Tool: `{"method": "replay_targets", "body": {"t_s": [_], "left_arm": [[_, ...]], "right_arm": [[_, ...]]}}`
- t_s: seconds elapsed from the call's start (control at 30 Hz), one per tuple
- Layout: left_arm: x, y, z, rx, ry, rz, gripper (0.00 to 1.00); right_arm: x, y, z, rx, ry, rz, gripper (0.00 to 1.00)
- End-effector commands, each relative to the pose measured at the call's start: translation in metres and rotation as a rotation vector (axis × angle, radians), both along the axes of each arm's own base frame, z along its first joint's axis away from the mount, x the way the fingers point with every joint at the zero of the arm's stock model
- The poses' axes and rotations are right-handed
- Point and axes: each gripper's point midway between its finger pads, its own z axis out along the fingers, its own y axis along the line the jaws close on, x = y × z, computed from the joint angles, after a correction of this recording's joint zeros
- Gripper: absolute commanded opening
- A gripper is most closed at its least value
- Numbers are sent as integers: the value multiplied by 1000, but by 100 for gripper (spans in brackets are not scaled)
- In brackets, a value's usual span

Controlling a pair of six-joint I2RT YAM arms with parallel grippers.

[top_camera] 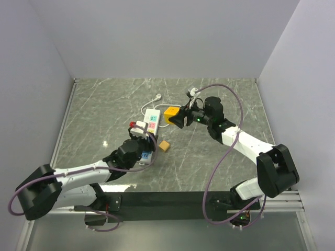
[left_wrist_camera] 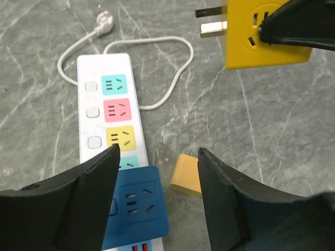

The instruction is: Insert the plug

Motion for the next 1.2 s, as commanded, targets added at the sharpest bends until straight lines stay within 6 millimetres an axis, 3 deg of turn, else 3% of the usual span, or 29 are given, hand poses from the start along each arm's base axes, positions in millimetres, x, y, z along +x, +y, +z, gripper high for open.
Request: {"method": "replay_targets", "body": {"t_s": [0.0, 0.07, 0.23, 0.47, 0.7, 0.9, 1.17], "left_arm": [[9, 2, -5, 63, 38, 120, 67], [8, -1, -15, 86, 65, 136, 67], [7, 12, -20, 94, 73, 246, 67], [2, 13, -27, 109, 94, 255, 67], [-2, 16, -18, 111, 70, 275, 77], [-2, 21, -28, 138, 93, 319, 77], [-3, 12, -42, 174, 112, 287, 73]], "right_arm": [[0, -3, 30, 44, -98, -3, 0], [-2, -4, 30, 48, -99, -2, 0], [-4, -5, 31, 52, -107, 1, 0], [-7, -6, 29, 58, -103, 9, 0], [-11, -4, 29, 70, -95, 23, 0], [-15, -6, 31, 78, -99, 26, 0], [-17, -5, 30, 83, -93, 32, 0]]}}
